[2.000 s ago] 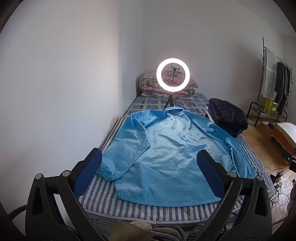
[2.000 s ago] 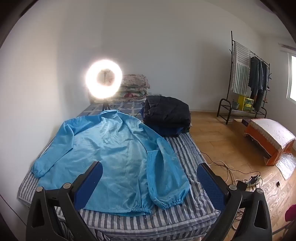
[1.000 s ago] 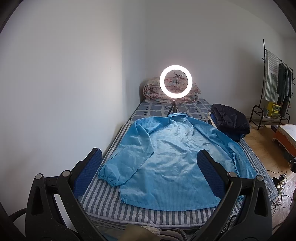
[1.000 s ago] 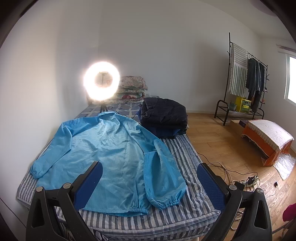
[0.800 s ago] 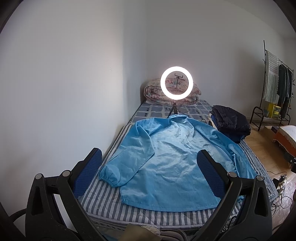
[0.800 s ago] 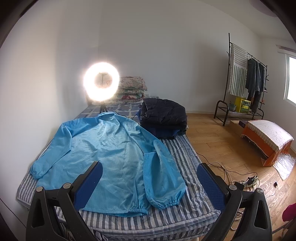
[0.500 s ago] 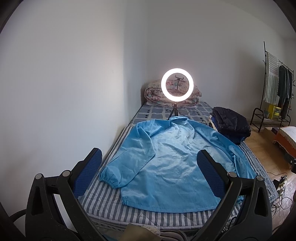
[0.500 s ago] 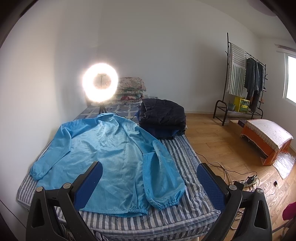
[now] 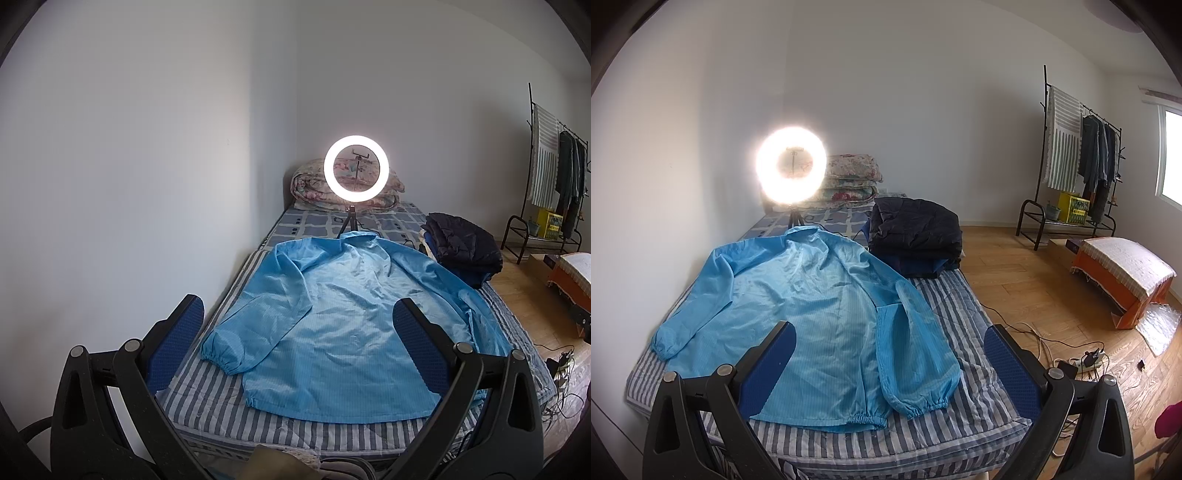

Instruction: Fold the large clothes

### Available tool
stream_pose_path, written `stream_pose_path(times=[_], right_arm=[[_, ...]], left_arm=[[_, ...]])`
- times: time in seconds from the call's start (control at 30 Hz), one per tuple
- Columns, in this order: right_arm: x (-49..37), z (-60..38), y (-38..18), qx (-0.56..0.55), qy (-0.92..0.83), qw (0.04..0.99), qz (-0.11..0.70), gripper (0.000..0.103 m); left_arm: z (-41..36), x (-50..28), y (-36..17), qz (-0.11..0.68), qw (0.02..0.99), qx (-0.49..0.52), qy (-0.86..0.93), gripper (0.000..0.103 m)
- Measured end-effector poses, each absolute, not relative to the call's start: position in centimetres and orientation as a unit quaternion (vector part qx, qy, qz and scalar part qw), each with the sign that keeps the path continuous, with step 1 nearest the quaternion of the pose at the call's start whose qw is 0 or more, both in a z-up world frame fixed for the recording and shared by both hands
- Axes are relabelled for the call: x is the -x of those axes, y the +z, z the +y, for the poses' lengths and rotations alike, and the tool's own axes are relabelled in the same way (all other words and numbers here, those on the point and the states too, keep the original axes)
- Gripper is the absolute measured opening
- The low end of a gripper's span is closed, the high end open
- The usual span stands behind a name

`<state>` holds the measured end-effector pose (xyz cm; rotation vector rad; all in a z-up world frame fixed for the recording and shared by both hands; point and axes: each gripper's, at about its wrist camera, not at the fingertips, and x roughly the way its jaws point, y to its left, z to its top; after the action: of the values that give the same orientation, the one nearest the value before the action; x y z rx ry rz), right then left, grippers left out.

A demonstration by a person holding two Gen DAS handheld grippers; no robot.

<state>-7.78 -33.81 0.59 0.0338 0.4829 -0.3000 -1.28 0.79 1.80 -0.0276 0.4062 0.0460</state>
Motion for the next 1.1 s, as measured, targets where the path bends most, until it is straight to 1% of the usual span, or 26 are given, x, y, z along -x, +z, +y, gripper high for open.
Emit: stream_pose_path(times=[0.47, 1.1], right_arm=[[7.8, -33.8, 1.3, -0.019, -0.155, 0.959, 0.238, 0.103], [6.7, -32.6, 1.3, -0.012, -0.157, 0.960, 0.234, 0.103]], left_arm=[[1.8, 1.4, 1.5, 0.204, 0.979, 0.018, 0.025, 0.103], [3.6, 0.4, -0.6, 0.214, 0.975, 0.016, 0.061, 0.103]])
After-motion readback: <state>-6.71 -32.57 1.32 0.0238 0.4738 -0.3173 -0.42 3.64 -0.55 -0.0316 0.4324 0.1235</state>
